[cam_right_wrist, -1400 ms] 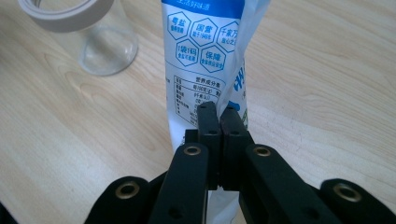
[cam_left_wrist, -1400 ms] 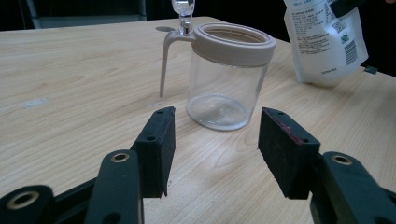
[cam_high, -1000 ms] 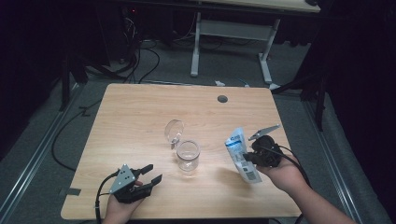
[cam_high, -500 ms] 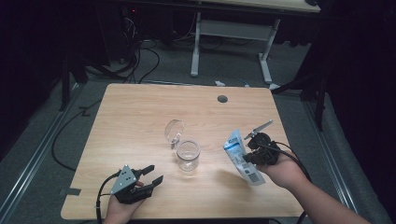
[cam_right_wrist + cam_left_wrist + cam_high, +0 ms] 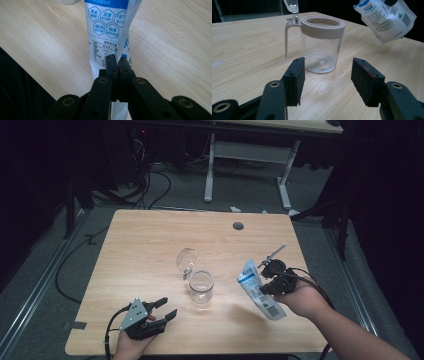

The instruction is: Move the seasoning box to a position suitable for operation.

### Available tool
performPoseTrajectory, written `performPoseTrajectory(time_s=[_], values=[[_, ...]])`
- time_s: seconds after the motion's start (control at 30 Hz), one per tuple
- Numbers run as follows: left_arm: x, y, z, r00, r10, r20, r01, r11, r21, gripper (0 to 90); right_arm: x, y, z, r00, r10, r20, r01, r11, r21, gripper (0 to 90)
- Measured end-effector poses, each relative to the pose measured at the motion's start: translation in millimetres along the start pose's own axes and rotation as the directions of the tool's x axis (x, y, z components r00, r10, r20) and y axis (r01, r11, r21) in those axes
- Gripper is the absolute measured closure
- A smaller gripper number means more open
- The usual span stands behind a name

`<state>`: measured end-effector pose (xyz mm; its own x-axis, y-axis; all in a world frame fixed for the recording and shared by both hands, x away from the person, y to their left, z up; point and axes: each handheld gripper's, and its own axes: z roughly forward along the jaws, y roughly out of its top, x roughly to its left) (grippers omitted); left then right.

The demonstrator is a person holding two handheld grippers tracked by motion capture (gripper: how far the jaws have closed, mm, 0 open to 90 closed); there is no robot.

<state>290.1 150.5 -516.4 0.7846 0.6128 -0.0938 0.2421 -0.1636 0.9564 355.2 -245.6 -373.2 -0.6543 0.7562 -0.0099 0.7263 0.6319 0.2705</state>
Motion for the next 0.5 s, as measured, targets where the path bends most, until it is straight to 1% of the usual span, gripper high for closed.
performPoseTrajectory(time_s=[0.07,0.13,0.23,0.27,0.33,0.4,0.43,0.5], values=[[0.1,0.0,-0.3,1.0000,0.003,-0.002,-0.003,1.0000,-0.001,45.1,1.0,0.1,0.8,1.0000,0.009,-0.002,-0.009,1.000,0.012,89.8],[0.7,-0.2,-0.5,1.0000,-0.002,-0.001,0.002,1.0000,-0.003,44.9,1.0,0.5,1.7,1.0000,0.007,-0.004,-0.007,1.000,0.015,89.8],[-0.1,-0.4,0.0,1.0000,0.002,-0.003,-0.002,1.0000,-0.004,44.3,1.7,1.0,3.2,1.0000,0.000,-0.003,0.001,1.000,0.014,89.8],[-0.4,-0.6,0.3,1.0000,0.003,-0.003,-0.003,1.0000,-0.005,43.9,2.1,1.0,3.4,0.9999,0.010,-0.004,-0.010,1.000,0.016,89.8],[-1.4,-0.9,1.3,1.0000,0.005,-0.001,-0.005,1.0000,-0.002,43.1,2.0,1.1,4.5,1.0000,0.001,-0.004,-0.001,1.000,0.014,89.8],[-3.2,-0.9,2.4,1.0000,0.005,0.005,-0.005,1.0000,-0.001,42.6,2.3,1.0,5.8,0.9999,0.008,-0.011,-0.008,1.000,0.019,89.8],[-4.9,-0.8,3.2,0.9999,0.011,0.008,-0.011,0.9999,-0.002,42.5,2.4,1.1,6.5,0.9999,0.004,-0.012,-0.003,1.000,0.021,89.8],[-6.8,-0.6,4.1,0.9998,0.015,0.010,-0.015,0.9999,-0.002,42.3,3.3,2.6,7.9,0.9999,0.005,-0.010,-0.004,0.999,0.038,89.8]])
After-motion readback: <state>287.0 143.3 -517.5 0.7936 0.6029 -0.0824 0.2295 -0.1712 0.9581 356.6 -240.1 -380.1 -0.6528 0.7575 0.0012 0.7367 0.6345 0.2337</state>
